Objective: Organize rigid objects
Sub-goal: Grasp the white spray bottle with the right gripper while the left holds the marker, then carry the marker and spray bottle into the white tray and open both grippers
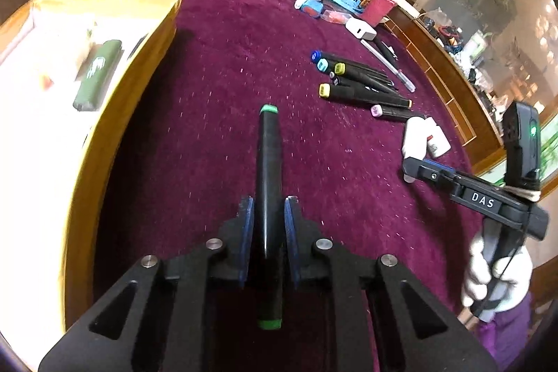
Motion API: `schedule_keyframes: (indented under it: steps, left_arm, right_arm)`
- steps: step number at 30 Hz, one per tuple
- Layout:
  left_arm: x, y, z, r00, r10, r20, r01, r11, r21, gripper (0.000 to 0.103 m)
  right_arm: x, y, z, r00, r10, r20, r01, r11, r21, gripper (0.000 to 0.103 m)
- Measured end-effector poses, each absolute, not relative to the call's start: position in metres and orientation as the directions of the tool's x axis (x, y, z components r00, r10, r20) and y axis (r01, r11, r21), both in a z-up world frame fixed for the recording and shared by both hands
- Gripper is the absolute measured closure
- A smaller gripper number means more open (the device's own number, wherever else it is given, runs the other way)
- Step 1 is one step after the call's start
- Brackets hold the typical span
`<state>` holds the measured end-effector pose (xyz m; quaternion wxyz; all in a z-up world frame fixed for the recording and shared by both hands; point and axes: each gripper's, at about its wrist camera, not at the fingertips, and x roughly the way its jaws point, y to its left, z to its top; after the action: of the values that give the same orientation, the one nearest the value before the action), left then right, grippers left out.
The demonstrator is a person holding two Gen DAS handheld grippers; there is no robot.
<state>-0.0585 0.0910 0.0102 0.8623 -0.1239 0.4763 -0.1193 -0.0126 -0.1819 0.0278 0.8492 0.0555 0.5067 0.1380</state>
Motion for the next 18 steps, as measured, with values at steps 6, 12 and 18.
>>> schedule_keyframes:
  steps: [6, 12, 18]
  left_arm:
    - [-0.060, 0.087, 0.010, 0.557, -0.292, -0.778, 0.126, 0.955, -0.268, 0.090]
    - [-0.073, 0.096, 0.013, 0.563, -0.324, -0.761, 0.119, 0.942, -0.313, 0.090]
    - [-0.089, 0.101, 0.026, 0.590, -0.374, -0.715, 0.140, 0.920, -0.366, 0.090]
  right_arm:
    - [-0.002, -0.185, 0.027, 0.462, 0.323, -0.826, -0.050, 0.939, 0.339, 0.049]
    - [0.005, -0.197, 0.026, 0.473, 0.358, -0.805, 0.080, 0.892, 0.444, 0.047]
    - [0.003, -0.187, 0.026, 0.504, 0.245, -0.828, 0.084, 0.940, 0.330, 0.074]
